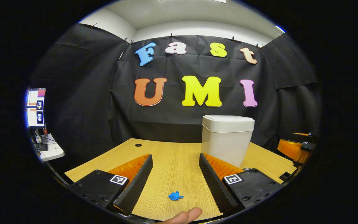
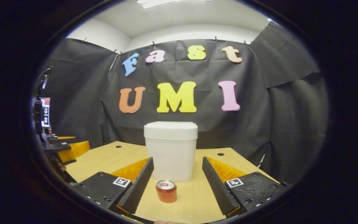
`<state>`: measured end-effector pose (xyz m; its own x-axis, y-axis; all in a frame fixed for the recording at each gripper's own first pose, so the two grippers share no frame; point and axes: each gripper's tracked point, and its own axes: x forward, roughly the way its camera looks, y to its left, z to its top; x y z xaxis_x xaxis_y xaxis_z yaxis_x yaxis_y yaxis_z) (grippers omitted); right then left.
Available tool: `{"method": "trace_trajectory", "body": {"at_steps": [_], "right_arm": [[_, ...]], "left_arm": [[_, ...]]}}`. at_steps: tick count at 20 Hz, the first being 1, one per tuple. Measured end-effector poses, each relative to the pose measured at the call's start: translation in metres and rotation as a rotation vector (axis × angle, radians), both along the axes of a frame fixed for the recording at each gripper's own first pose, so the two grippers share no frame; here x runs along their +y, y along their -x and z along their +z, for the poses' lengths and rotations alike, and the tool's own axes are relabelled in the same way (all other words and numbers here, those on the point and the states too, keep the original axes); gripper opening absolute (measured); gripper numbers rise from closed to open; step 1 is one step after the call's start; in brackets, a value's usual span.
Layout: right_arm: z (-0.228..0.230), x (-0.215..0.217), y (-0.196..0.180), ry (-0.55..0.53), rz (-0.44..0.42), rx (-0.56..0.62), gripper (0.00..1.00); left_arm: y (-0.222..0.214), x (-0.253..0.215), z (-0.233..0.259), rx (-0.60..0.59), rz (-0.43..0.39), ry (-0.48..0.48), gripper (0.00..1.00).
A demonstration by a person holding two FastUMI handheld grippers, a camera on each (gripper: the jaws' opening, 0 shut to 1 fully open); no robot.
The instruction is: Press the lid of the desktop garbage bin to open it, pick up the crumpled paper on the desktop and throw it into the bin, then pick up the pop can on the desktop and drop it into the bin, and finally close the garbage bin lid.
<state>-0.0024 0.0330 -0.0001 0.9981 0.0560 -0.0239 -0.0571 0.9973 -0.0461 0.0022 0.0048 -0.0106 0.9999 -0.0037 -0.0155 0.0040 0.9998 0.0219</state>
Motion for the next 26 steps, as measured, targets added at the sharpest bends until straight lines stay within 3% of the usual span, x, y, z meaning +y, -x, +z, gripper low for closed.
{"method": "trace_trajectory", "body": {"at_steps": [11,18,20,22,24,26], "right_arm": [[0.019,-0.005,-0.035,0.031,-0.063,-0.001,0.93],[0.067,0.01,-0.067,-0.009,0.003,-0.034,0.64],[0.077,0.009,-0.078,0.002,-0.021,-0.038,0.59],[0.085,0.013,-0.094,-0.001,0.0,-0.029,0.29],[0.09,0.022,-0.114,0.007,-0.01,-0.023,0.28],[0.095,0.025,-0.126,-0.017,0.019,0.005,0.06]], "left_arm": [[-0.007,0.01,-0.012,0.044,0.024,0.002,0.96],[-0.01,0.014,-0.015,0.052,0.031,0.013,0.96],[-0.014,0.013,-0.018,0.062,0.03,0.025,0.97],[-0.015,0.009,-0.022,0.073,0.019,0.025,0.97],[-0.014,0.008,-0.024,0.076,0.016,0.02,0.97],[-0.016,0.009,-0.026,0.082,0.012,0.017,0.97]]}}
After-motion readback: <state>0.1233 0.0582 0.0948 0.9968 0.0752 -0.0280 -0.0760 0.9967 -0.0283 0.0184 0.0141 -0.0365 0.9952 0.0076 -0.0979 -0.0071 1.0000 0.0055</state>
